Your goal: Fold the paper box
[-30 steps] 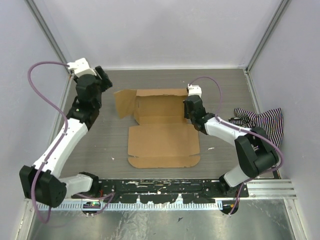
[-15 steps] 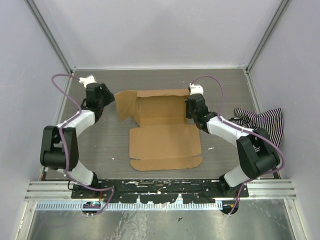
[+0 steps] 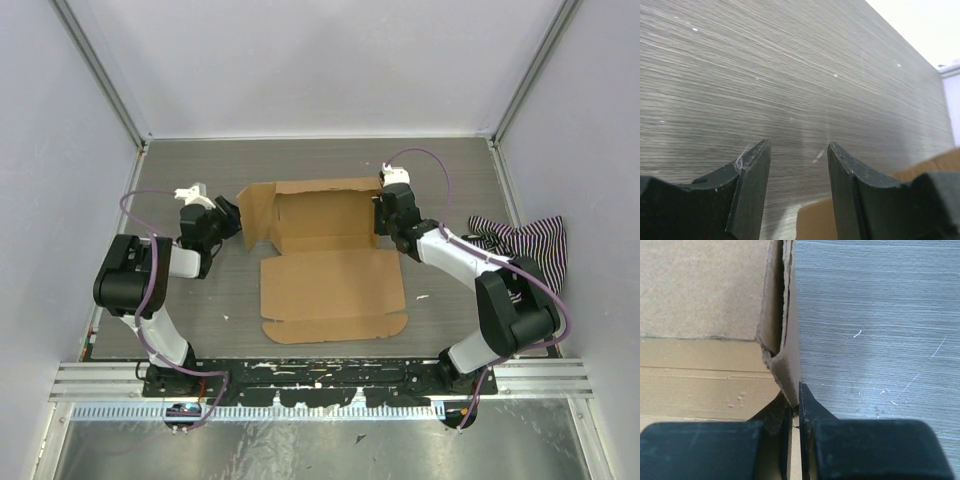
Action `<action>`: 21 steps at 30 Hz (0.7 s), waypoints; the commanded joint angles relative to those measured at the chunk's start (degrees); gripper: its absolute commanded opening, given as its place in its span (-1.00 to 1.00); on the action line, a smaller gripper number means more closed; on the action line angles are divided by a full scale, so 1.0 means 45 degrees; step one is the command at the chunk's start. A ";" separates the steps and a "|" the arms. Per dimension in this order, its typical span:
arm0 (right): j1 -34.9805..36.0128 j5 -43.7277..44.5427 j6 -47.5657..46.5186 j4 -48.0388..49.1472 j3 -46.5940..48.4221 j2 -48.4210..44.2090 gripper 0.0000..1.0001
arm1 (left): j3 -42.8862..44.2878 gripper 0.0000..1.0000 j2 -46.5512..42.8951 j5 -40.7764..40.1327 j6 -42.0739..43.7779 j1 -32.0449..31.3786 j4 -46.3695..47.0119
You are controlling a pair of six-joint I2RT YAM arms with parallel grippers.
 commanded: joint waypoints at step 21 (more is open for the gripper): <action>-0.0072 -0.1352 0.0000 -0.0795 0.0585 -0.0046 -0.97 | -0.2455 0.14 -0.4980 0.0317 0.2194 -0.3063 0.0259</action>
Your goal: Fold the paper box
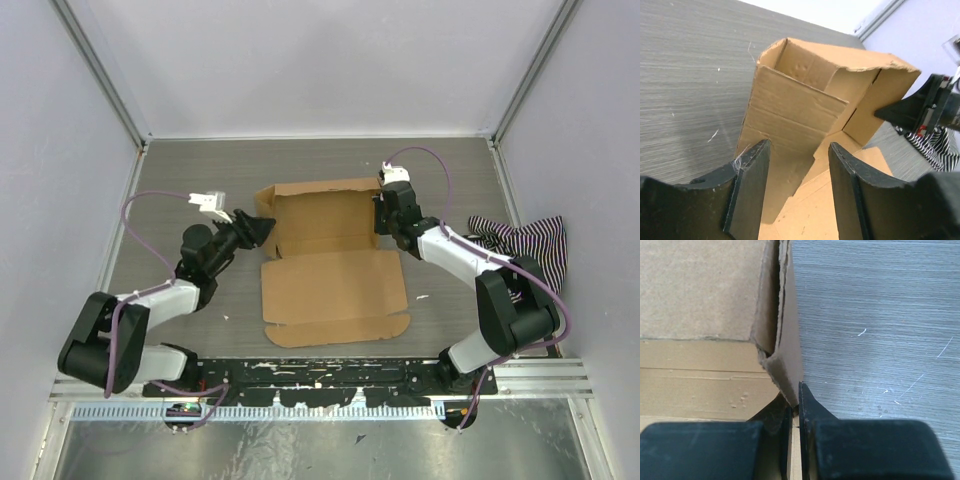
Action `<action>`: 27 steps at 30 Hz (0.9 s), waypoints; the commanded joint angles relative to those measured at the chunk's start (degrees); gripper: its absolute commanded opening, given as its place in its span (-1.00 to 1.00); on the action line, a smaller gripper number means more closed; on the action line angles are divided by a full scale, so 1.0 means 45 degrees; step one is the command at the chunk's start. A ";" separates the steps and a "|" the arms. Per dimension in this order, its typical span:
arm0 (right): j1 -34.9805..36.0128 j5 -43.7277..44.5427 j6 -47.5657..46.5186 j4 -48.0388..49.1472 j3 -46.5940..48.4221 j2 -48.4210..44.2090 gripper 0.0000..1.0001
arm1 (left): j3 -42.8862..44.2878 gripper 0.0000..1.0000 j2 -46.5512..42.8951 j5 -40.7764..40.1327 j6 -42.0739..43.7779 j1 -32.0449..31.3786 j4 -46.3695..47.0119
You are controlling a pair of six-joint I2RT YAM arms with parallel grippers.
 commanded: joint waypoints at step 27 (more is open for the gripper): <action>0.0016 -0.0815 0.0041 -0.0405 0.0246 -0.0232 -0.97 | 0.2404 0.21 -0.3328 -0.9164 0.2992 -0.0372 -0.5214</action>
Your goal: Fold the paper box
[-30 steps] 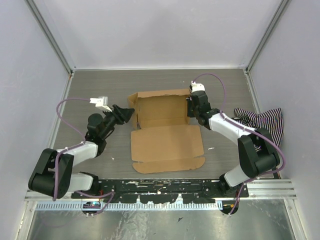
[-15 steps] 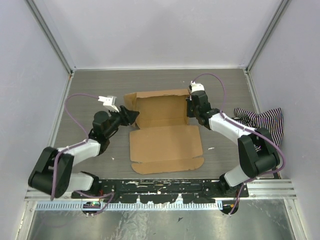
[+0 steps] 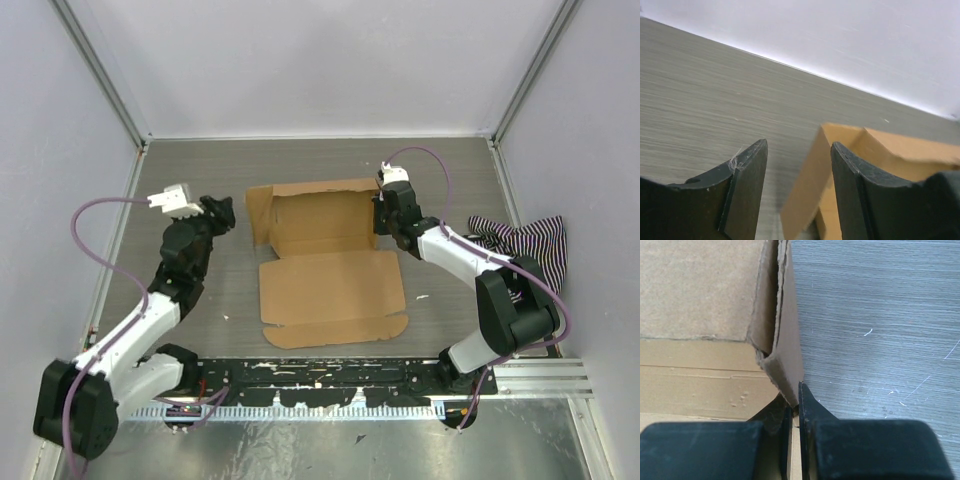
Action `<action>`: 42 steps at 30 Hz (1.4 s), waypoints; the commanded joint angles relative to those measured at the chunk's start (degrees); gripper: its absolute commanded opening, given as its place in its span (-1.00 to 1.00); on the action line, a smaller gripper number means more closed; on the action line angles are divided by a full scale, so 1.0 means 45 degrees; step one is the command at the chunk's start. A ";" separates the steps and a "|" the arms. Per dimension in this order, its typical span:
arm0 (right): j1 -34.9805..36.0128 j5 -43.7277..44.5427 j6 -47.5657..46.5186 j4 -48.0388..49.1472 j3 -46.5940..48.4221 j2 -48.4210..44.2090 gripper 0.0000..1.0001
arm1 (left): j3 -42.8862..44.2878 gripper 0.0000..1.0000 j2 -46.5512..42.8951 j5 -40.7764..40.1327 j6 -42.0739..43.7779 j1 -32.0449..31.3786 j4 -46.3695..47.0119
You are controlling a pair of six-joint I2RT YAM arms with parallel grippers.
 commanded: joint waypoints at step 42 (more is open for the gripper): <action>0.0039 -0.0687 -0.0134 -0.0552 0.0740 0.0307 -0.97 | -0.1413 -0.03 0.9470 0.7826 -0.5921 0.1956 1.1206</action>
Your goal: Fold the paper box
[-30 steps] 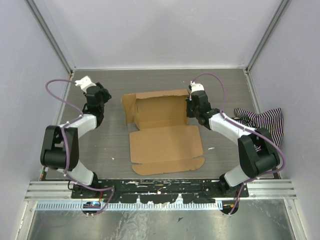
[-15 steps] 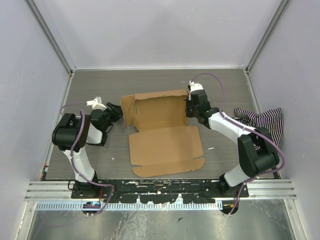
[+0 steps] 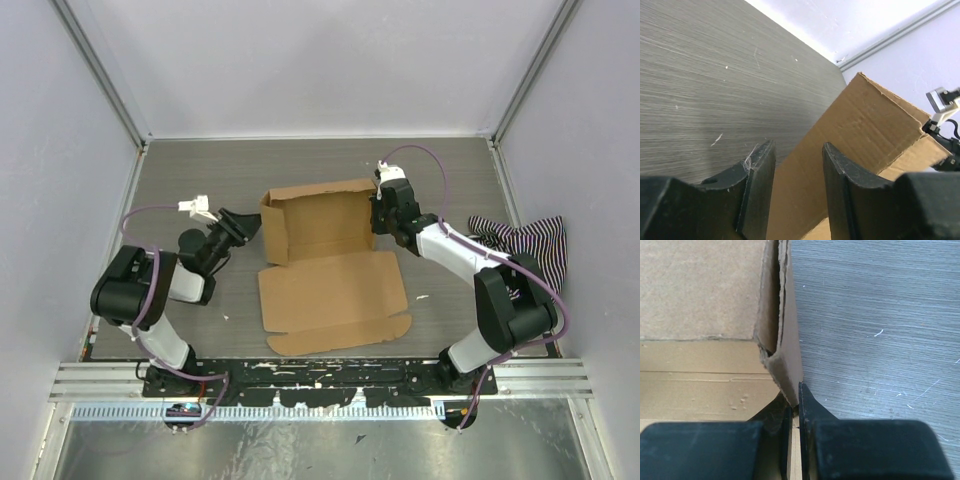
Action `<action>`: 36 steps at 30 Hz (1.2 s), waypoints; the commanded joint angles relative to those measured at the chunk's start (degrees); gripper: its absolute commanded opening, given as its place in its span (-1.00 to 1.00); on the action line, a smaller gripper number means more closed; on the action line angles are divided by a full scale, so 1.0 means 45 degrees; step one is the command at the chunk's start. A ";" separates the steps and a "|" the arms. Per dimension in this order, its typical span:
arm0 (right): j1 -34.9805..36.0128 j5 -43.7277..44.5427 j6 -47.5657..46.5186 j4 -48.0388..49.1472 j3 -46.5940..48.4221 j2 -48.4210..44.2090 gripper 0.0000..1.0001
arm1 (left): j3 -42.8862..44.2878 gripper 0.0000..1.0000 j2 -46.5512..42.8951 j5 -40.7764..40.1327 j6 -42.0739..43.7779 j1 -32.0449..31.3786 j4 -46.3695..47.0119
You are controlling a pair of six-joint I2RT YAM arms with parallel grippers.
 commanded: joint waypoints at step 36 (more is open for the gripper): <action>0.0241 -0.0610 0.0171 -0.0123 0.0154 -0.0193 -0.97 | 0.1923 -0.02 -0.4347 -0.5526 0.6216 -0.4223 -0.8799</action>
